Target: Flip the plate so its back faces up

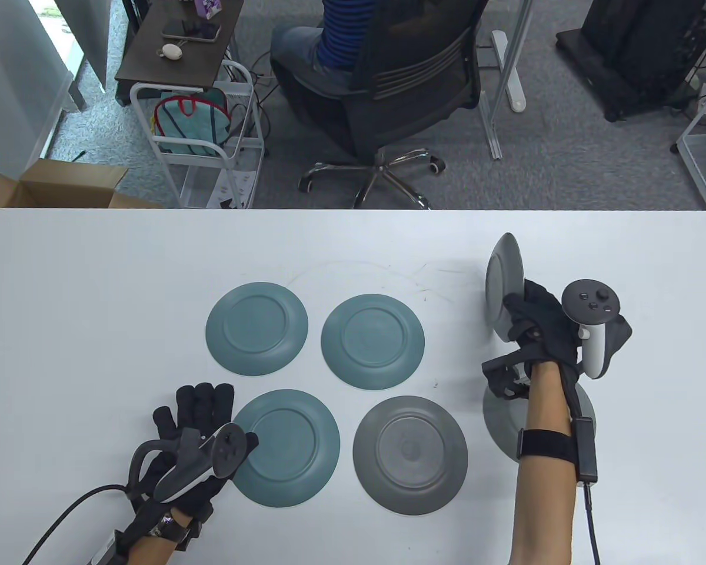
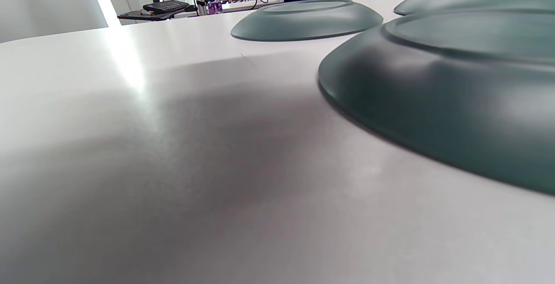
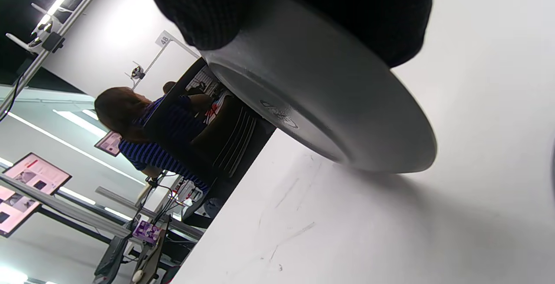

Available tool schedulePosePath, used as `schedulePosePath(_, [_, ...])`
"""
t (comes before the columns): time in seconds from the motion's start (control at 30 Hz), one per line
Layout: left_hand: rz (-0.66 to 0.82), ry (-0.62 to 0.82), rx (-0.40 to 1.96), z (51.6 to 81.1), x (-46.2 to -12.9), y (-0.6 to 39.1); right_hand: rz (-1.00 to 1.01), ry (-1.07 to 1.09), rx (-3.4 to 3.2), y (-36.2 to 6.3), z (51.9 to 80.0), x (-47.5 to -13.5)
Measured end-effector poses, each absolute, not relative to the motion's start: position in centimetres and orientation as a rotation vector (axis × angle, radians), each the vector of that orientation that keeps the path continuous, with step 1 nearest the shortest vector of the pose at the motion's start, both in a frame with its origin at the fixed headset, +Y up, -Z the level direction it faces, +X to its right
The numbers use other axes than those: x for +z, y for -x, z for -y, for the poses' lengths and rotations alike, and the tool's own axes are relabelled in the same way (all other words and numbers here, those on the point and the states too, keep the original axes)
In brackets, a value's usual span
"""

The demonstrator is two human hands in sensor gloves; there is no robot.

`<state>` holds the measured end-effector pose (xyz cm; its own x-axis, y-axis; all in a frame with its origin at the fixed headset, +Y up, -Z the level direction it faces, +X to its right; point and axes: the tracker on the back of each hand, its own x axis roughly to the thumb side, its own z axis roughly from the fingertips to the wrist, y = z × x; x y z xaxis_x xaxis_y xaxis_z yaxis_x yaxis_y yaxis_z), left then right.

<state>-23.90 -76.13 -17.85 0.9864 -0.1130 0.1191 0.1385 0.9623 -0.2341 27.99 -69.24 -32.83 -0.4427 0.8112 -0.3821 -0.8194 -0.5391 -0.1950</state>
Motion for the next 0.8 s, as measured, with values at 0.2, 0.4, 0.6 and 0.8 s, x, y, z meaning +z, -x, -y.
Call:
schedulePosePath(0.2, [0.099,0.246,-0.129,76.1,-17.9,24.0,-0.031,0.574,1.971,-29.7,69.9,-33.3])
schedulePosePath(0.4, [0.091,0.247,-0.129,76.1,-18.0,24.1,-0.051,0.613,1.891,-31.1,71.2,-33.8])
schedulePosePath(0.6, [0.087,0.244,-0.131,76.0,-18.0,24.2,-0.106,0.686,1.874,-31.8,72.9,-34.3])
schedulePosePath(0.8, [0.082,0.234,-0.131,76.0,-18.0,24.3,-0.178,0.786,1.874,-32.6,74.6,-34.8])
